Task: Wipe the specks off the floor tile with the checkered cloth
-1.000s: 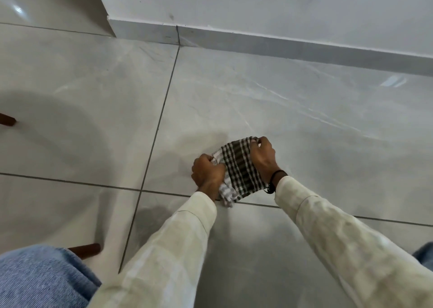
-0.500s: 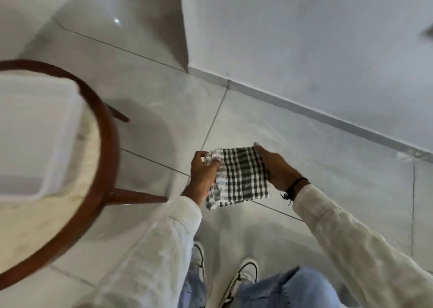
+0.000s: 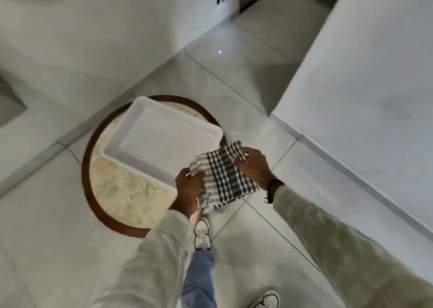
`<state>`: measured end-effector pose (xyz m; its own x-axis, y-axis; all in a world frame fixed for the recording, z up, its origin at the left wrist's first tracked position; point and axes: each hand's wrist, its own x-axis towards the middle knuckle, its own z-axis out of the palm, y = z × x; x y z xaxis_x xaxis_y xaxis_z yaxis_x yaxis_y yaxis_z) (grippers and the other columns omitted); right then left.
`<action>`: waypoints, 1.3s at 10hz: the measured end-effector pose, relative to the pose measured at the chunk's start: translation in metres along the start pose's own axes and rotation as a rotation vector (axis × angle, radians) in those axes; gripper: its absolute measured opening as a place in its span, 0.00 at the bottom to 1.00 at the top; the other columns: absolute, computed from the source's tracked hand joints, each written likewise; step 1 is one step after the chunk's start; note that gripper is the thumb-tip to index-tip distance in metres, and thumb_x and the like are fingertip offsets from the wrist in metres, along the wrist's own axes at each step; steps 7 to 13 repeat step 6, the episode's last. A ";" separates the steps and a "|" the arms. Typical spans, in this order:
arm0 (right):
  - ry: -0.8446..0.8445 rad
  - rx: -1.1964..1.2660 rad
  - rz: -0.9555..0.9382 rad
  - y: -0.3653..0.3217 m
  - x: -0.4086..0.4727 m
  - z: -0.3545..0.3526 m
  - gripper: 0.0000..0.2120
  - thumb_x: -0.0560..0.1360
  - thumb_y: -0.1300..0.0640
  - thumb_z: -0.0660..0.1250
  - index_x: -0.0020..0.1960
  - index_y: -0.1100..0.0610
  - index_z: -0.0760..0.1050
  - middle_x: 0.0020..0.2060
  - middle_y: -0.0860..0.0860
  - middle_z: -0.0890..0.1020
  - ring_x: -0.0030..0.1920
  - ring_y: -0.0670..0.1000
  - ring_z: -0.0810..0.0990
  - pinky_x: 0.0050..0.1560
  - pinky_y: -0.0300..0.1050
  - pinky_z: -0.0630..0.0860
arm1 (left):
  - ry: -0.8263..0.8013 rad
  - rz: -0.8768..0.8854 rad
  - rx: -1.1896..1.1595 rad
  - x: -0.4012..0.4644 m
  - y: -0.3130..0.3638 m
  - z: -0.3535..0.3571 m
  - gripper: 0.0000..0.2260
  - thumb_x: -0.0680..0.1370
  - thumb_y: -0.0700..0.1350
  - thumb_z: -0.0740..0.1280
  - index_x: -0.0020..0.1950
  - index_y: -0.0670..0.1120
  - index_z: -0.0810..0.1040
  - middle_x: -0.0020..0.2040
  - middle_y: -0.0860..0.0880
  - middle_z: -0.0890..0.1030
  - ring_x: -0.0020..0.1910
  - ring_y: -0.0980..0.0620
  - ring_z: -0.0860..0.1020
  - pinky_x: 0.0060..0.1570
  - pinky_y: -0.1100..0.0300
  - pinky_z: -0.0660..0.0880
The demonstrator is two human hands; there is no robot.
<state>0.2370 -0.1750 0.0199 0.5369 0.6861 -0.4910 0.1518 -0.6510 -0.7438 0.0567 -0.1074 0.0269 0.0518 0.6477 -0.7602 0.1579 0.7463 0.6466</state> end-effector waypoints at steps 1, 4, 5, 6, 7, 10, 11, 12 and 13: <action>-0.065 -0.133 -0.047 -0.036 0.073 0.060 0.18 0.73 0.48 0.76 0.61 0.51 0.83 0.57 0.53 0.88 0.56 0.56 0.87 0.60 0.57 0.84 | 0.114 -0.022 -0.049 0.074 0.014 -0.031 0.13 0.81 0.35 0.69 0.65 0.39 0.77 0.58 0.38 0.85 0.44 0.43 0.83 0.49 0.48 0.84; -0.263 -0.425 -0.107 -0.054 0.210 0.164 0.23 0.76 0.58 0.75 0.70 0.54 0.76 0.70 0.55 0.80 0.69 0.59 0.79 0.68 0.54 0.78 | 0.235 -0.126 0.119 0.195 0.007 -0.046 0.21 0.79 0.37 0.70 0.70 0.44 0.68 0.66 0.40 0.80 0.63 0.38 0.82 0.65 0.41 0.81; -0.254 -0.424 -0.116 -0.048 0.213 0.169 0.23 0.76 0.60 0.75 0.70 0.54 0.77 0.68 0.55 0.81 0.66 0.58 0.81 0.67 0.52 0.79 | 0.222 -0.071 0.295 0.203 0.006 -0.044 0.23 0.80 0.39 0.70 0.72 0.43 0.66 0.68 0.38 0.80 0.64 0.36 0.82 0.64 0.44 0.82; -0.147 -0.338 -0.159 -0.057 0.203 0.153 0.20 0.74 0.61 0.75 0.66 0.54 0.79 0.55 0.53 0.86 0.51 0.53 0.84 0.60 0.53 0.84 | 0.279 0.057 0.497 0.189 0.012 -0.042 0.22 0.79 0.39 0.69 0.71 0.41 0.66 0.68 0.38 0.76 0.65 0.36 0.79 0.60 0.46 0.81; -0.147 -0.338 -0.159 -0.057 0.203 0.153 0.20 0.74 0.61 0.75 0.66 0.54 0.79 0.55 0.53 0.86 0.51 0.53 0.84 0.60 0.53 0.84 | 0.279 0.057 0.497 0.189 0.012 -0.042 0.22 0.79 0.39 0.69 0.71 0.41 0.66 0.68 0.38 0.76 0.65 0.36 0.79 0.60 0.46 0.81; -0.147 -0.338 -0.159 -0.057 0.203 0.153 0.20 0.74 0.61 0.75 0.66 0.54 0.79 0.55 0.53 0.86 0.51 0.53 0.84 0.60 0.53 0.84 | 0.279 0.057 0.497 0.189 0.012 -0.042 0.22 0.79 0.39 0.69 0.71 0.41 0.66 0.68 0.38 0.76 0.65 0.36 0.79 0.60 0.46 0.81; -0.147 -0.338 -0.159 -0.057 0.203 0.153 0.20 0.74 0.61 0.75 0.66 0.54 0.79 0.55 0.53 0.86 0.51 0.53 0.84 0.60 0.53 0.84 | 0.279 0.057 0.497 0.189 0.012 -0.042 0.22 0.79 0.39 0.69 0.71 0.41 0.66 0.68 0.38 0.76 0.65 0.36 0.79 0.60 0.46 0.81; -0.147 -0.338 -0.159 -0.057 0.203 0.153 0.20 0.74 0.61 0.75 0.66 0.54 0.79 0.55 0.53 0.86 0.51 0.53 0.84 0.60 0.53 0.84 | 0.279 0.057 0.497 0.189 0.012 -0.042 0.22 0.79 0.39 0.69 0.71 0.41 0.66 0.68 0.38 0.76 0.65 0.36 0.79 0.60 0.46 0.81; -0.147 -0.338 -0.159 -0.057 0.203 0.153 0.20 0.74 0.61 0.75 0.66 0.54 0.79 0.55 0.53 0.86 0.51 0.53 0.84 0.60 0.53 0.84 | 0.279 0.057 0.497 0.189 0.012 -0.042 0.22 0.79 0.39 0.69 0.71 0.41 0.66 0.68 0.38 0.76 0.65 0.36 0.79 0.60 0.46 0.81</action>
